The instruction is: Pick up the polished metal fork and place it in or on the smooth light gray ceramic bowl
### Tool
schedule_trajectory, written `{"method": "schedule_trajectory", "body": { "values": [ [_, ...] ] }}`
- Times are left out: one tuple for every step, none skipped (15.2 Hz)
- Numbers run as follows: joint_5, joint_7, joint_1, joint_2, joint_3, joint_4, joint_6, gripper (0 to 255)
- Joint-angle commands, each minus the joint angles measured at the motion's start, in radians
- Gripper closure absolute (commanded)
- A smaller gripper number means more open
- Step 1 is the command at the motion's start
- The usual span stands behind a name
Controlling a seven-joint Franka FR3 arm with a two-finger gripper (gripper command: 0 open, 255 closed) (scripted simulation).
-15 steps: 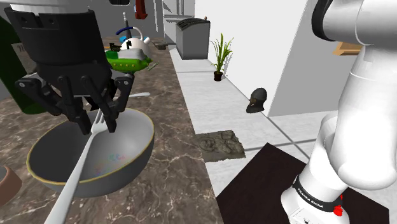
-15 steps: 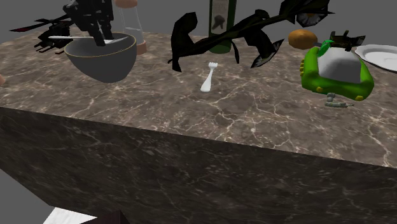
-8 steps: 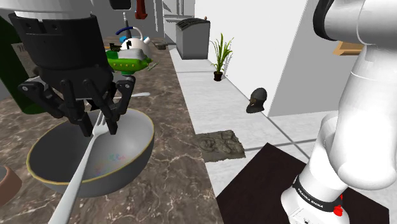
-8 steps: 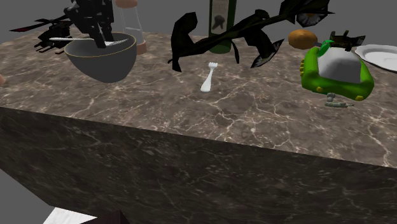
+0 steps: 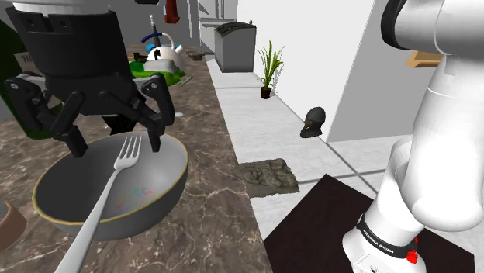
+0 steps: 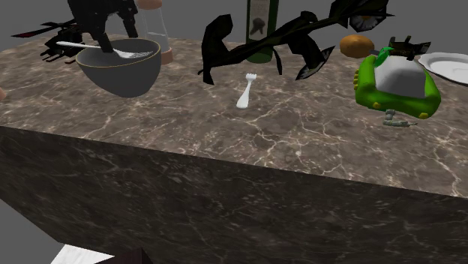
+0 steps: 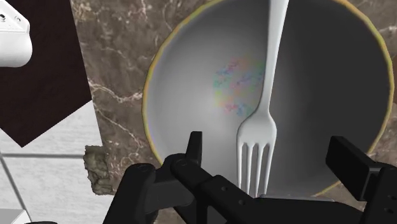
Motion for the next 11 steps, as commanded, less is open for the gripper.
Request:
{"method": "schedule_trajectory", "body": {
  "values": [
    [-0.014,0.007,0.014,0.021,0.005,0.074,-0.059,0],
    [-0.026,0.012,0.025,0.037,0.008,0.127,-0.100,0],
    [-0.037,0.016,0.036,0.052,0.010,0.172,-0.133,0],
    [-0.037,0.016,0.036,0.052,0.010,0.172,-0.133,0],
    [-0.037,0.016,0.036,0.052,0.010,0.172,-0.133,0],
    [-0.037,0.016,0.036,0.052,0.010,0.172,-0.133,0],
    [-0.037,0.016,0.036,0.052,0.010,0.172,-0.133,0],
    [-0.037,0.016,0.036,0.052,0.010,0.172,-0.133,0],
    [-0.037,0.016,0.036,0.052,0.010,0.172,-0.133,0],
    [-0.037,0.016,0.036,0.052,0.010,0.172,-0.133,0],
    [-0.037,0.016,0.036,0.052,0.010,0.172,-0.133,0]
  ]
}}
